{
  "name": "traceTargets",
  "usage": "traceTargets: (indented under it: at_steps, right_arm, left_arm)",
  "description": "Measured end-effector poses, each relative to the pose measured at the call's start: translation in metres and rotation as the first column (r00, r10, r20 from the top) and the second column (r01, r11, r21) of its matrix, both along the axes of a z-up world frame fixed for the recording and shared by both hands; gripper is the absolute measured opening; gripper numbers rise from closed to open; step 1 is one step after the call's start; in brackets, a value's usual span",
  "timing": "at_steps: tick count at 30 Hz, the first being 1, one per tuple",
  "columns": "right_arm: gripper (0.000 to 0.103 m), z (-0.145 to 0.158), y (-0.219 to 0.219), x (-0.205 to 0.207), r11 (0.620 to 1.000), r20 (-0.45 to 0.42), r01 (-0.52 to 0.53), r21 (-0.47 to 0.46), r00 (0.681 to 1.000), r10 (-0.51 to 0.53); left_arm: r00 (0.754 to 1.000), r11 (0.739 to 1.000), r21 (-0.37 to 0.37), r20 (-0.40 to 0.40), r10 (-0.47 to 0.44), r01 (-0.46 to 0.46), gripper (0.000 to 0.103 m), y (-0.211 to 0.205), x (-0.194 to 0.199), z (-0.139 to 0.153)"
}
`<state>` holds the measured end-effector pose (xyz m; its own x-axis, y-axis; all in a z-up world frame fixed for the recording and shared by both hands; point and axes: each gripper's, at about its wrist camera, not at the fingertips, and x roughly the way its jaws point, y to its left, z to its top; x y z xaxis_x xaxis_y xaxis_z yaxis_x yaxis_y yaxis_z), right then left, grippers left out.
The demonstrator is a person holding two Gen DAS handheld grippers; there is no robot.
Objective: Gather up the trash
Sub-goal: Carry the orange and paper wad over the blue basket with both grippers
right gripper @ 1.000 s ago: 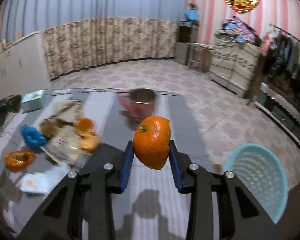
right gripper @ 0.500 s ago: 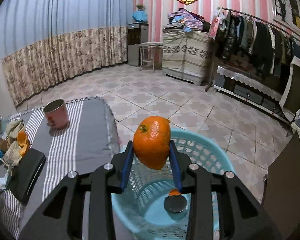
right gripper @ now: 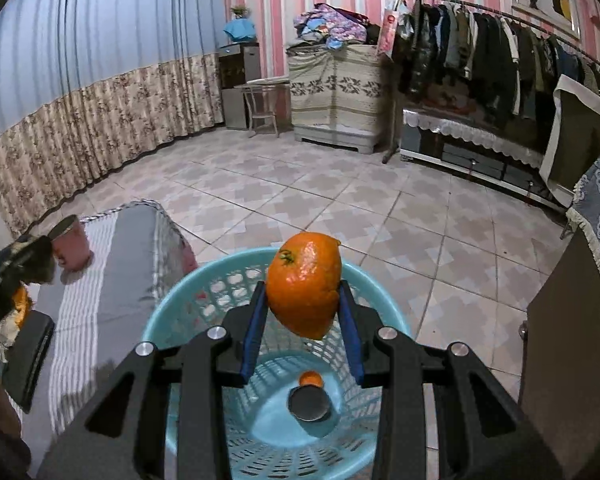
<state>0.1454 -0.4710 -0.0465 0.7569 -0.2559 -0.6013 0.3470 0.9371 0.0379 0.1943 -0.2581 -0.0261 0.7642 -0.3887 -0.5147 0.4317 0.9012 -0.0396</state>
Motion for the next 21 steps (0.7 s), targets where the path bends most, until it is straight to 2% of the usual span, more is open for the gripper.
traceTargets:
  at_steps: [6, 12, 14, 15, 17, 21]
  right_arm:
    - [0.035, -0.005, -0.017, -0.003, 0.999, -0.007, 0.039, 0.016, 0.999, -0.039]
    - [0.035, -0.009, -0.035, -0.010, 0.995, -0.007, 0.084, 0.062, 0.996, -0.083]
    - [0.035, -0.012, -0.036, -0.009, 0.994, -0.012, 0.084, 0.065, 0.996, -0.083]
    - [0.035, -0.014, -0.035, -0.008, 0.995, -0.015, 0.080, 0.063, 0.997, -0.080]
    - [0.035, -0.016, -0.033, -0.008, 0.995, -0.021, 0.077, 0.061, 0.997, -0.076]
    - [0.035, -0.018, -0.031, -0.003, 0.996, -0.028, 0.072, 0.061, 0.997, -0.070]
  left_arm:
    - [0.993, 0.994, 0.012, -0.047, -0.107, 0.108, 0.043, -0.053, 0.003, -0.016]
    - [0.984, 0.986, 0.011, -0.074, -0.162, 0.163, 0.044, -0.079, 0.009, -0.025]
    - [0.981, 0.983, 0.038, -0.074, -0.178, 0.181, 0.045, -0.089, 0.009, -0.028]
    - [0.981, 0.982, 0.046, -0.067, -0.179, 0.183, 0.048, -0.091, 0.009, -0.026]
    - [0.983, 0.982, 0.056, -0.053, -0.175, 0.178, 0.065, -0.093, 0.008, -0.024]
    - [0.992, 0.991, 0.038, -0.033, -0.126, 0.127, 0.081, -0.079, 0.012, -0.018]
